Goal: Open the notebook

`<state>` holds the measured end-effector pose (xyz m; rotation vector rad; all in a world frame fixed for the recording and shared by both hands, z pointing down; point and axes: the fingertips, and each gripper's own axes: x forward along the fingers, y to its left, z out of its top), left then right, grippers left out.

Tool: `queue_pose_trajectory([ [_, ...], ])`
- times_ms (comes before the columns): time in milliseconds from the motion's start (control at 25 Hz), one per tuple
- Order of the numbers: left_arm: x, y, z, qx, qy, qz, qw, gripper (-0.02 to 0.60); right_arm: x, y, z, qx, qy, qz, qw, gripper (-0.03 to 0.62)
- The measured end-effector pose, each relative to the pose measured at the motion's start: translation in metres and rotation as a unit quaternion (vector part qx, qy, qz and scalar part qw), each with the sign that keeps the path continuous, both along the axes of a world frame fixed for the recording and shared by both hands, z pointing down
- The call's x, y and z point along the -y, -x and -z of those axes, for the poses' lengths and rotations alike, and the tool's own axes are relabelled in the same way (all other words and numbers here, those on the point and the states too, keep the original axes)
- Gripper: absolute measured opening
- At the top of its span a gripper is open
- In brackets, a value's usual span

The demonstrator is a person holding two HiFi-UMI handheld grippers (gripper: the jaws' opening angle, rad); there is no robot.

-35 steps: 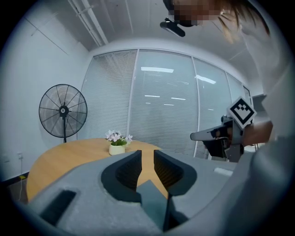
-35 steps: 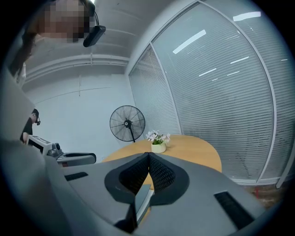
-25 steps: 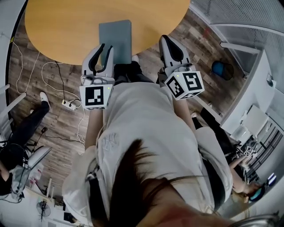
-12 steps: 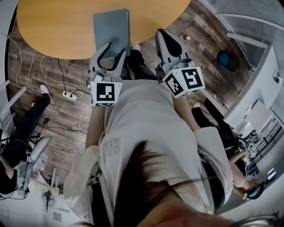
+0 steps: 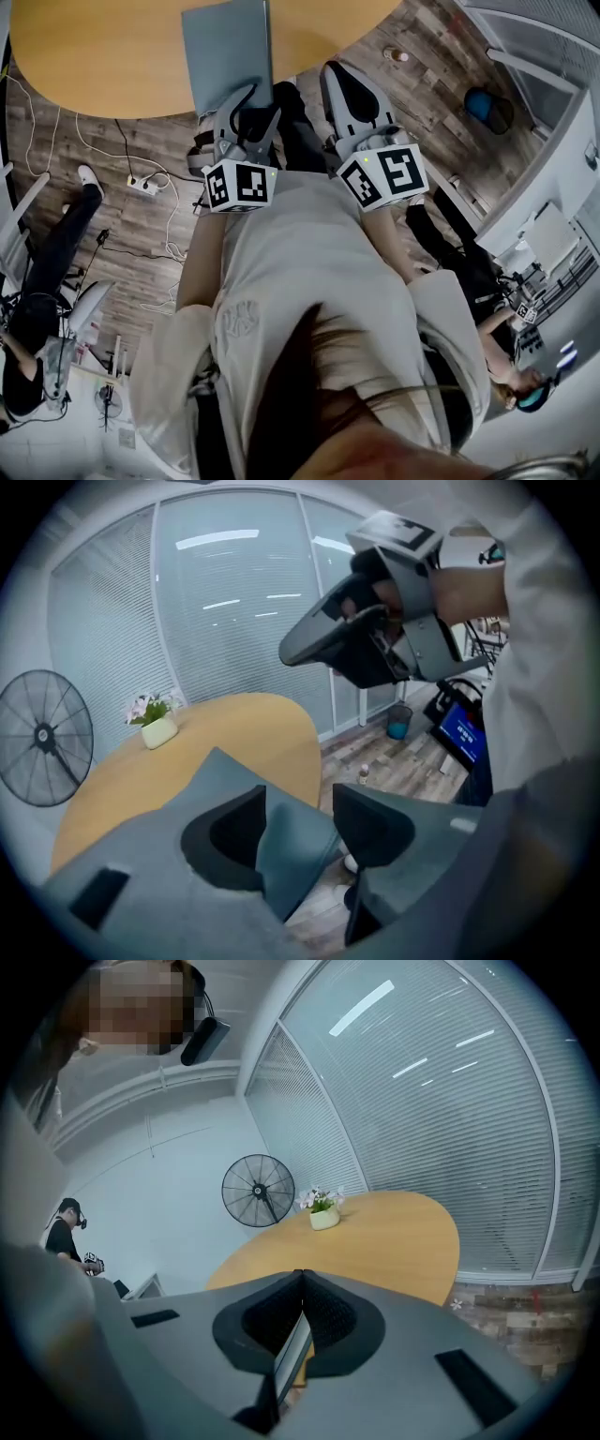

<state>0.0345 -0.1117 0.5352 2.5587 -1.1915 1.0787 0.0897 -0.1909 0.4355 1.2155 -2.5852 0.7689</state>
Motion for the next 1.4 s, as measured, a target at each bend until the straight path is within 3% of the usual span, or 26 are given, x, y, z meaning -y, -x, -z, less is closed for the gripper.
queue_pose_trajectory([
  [320,-0.008,-0.007,-0.032,0.101,0.002,-0.057,0.9932,0.252,-0.010,-0.001,-0.014,-0.006,0.017,-0.006,1.000,0.002],
  [440,-0.008,-0.006,-0.038,0.116,0.006,-0.067,0.9909,0.248,-0.011,0.002,-0.016,-0.009,0.017,-0.010,1.000,0.002],
  [520,-0.010,-0.008,-0.039,0.115,0.010,-0.074,0.9906,0.214,-0.012,0.003,-0.015,-0.009,0.017,-0.012,1.000,0.002],
  [920,-0.014,-0.007,-0.031,0.041,0.035,-0.040,0.9978,0.037,-0.009,0.009,-0.017,-0.012,0.017,-0.015,1.000,0.002],
  [1160,-0.018,-0.001,-0.027,0.000,0.048,-0.017,0.9987,0.028,-0.013,0.012,-0.018,-0.015,0.016,-0.021,1.000,0.002],
  [1400,-0.009,0.006,-0.012,-0.064,0.062,0.032,0.9956,0.028,-0.007,0.008,-0.016,-0.016,0.014,-0.033,0.999,0.002],
])
